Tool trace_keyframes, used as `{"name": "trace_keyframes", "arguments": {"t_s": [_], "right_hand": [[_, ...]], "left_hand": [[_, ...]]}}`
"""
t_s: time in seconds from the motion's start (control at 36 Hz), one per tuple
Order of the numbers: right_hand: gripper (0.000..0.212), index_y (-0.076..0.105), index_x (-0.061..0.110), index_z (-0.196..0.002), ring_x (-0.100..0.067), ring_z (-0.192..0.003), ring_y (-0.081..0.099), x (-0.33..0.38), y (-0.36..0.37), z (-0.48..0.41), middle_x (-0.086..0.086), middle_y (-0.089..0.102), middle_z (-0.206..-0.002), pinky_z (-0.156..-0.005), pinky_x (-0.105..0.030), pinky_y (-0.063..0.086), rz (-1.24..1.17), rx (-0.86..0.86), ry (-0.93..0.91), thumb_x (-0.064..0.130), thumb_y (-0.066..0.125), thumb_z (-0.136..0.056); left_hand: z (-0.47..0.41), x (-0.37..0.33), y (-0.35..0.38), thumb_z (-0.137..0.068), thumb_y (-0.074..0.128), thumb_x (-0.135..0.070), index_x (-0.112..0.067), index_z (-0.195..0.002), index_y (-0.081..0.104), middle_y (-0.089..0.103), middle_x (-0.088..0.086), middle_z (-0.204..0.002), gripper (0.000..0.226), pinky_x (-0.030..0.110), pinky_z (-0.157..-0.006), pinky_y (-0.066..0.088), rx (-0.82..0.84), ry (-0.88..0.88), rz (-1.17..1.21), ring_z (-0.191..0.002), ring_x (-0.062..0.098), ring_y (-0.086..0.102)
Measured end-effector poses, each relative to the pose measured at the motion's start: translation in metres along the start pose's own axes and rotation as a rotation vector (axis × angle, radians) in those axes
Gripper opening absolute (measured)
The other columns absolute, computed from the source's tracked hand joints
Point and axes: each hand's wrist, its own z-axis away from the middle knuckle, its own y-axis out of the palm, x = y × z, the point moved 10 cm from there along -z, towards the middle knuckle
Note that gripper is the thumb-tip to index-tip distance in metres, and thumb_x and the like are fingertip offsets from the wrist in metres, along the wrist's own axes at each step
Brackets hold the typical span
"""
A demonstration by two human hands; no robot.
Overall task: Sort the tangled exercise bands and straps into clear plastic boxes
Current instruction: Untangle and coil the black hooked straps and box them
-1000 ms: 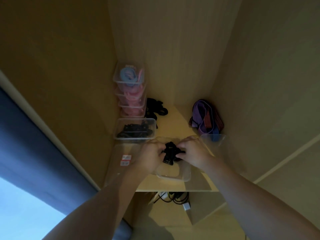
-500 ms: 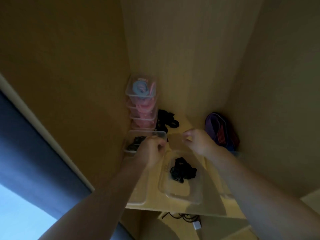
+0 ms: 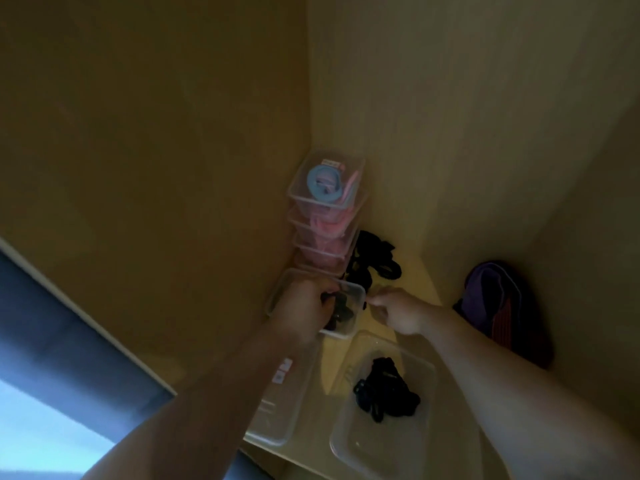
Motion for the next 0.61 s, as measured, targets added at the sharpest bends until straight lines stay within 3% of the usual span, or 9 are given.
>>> {"name": "trace_keyframes", "arguments": {"t_s": [0.11, 0.25, 0.33, 0.39, 0.47, 0.56, 0.61], "right_hand": [[0.043, 0.039, 0.031, -0.144, -0.028, -0.139, 0.022, -0.004, 0.009, -0.012, -0.009, 0.021, -0.156, -0.110, -0.037, 0.030, 0.053, 0.020, 0.001, 0.028, 0.038, -0.101], [0.052, 0.042, 0.029, -0.143, -0.028, -0.142, 0.015, -0.013, 0.005, -0.010, -0.007, 0.017, -0.156, -0.113, -0.038, 0.023, 0.074, 0.023, 0.065, 0.046, 0.052, -0.094], [0.036, 0.062, 0.022, -0.125, -0.027, -0.137, 0.025, -0.025, -0.008, -0.001, -0.009, 0.028, -0.153, -0.109, -0.034, 0.030, -0.028, -0.079, 0.088, 0.039, 0.057, -0.094], [0.028, 0.069, 0.014, -0.111, -0.029, -0.133, 0.035, -0.033, -0.017, 0.010, -0.013, 0.041, -0.144, -0.104, -0.034, 0.035, -0.134, -0.128, 0.105, 0.034, 0.056, -0.096], [0.024, 0.070, 0.007, -0.092, -0.031, -0.108, 0.057, -0.039, -0.043, 0.027, -0.015, 0.063, -0.111, -0.087, -0.032, 0.044, -0.307, -0.233, 0.118, 0.025, 0.054, -0.097], [0.023, 0.068, 0.014, -0.107, -0.019, -0.094, 0.062, -0.033, -0.088, 0.051, -0.001, 0.067, -0.103, -0.072, -0.022, 0.044, -0.423, -0.357, 0.106, 0.024, 0.049, -0.100], [0.026, 0.065, 0.016, -0.117, -0.011, -0.096, 0.057, -0.024, -0.123, 0.069, 0.005, 0.063, -0.106, -0.067, -0.015, 0.039, -0.455, -0.462, 0.084, 0.027, 0.046, -0.101]], "left_hand": [[-0.006, -0.005, 0.002, -0.088, 0.055, -0.009, -0.016, -0.104, 0.074, 0.074, 0.001, -0.093, 0.025, 0.032, -0.077, 0.056, 0.004, 0.026, 0.006, -0.084, 0.015, 0.068], [-0.017, -0.009, 0.004, -0.087, 0.059, -0.007, -0.016, -0.102, 0.075, 0.075, 0.000, -0.092, 0.023, 0.020, -0.079, 0.051, 0.009, 0.051, -0.018, -0.084, 0.012, 0.068], [-0.020, -0.015, 0.005, -0.088, 0.059, -0.006, -0.016, -0.101, 0.074, 0.074, -0.001, -0.094, 0.022, -0.001, -0.070, 0.038, 0.038, 0.042, -0.022, -0.083, 0.004, 0.064], [-0.027, -0.017, 0.011, -0.091, 0.057, -0.007, -0.012, -0.109, 0.071, 0.071, 0.001, -0.106, 0.024, -0.006, -0.070, 0.029, 0.085, 0.040, -0.015, -0.093, 0.002, 0.059], [-0.042, -0.025, 0.018, -0.092, 0.056, -0.012, -0.010, -0.116, 0.067, 0.064, 0.006, -0.122, 0.027, 0.012, -0.086, 0.035, 0.111, 0.072, 0.007, -0.113, 0.018, 0.056], [-0.057, -0.043, 0.021, -0.085, 0.060, -0.013, -0.002, -0.118, 0.064, 0.060, 0.016, -0.120, 0.035, 0.038, -0.103, 0.043, 0.148, 0.101, 0.044, -0.117, 0.032, 0.055], [-0.069, -0.055, 0.016, -0.082, 0.061, -0.010, -0.002, -0.113, 0.065, 0.061, 0.010, -0.108, 0.032, 0.045, -0.096, 0.050, 0.114, 0.155, 0.061, -0.104, 0.031, 0.062]]}}
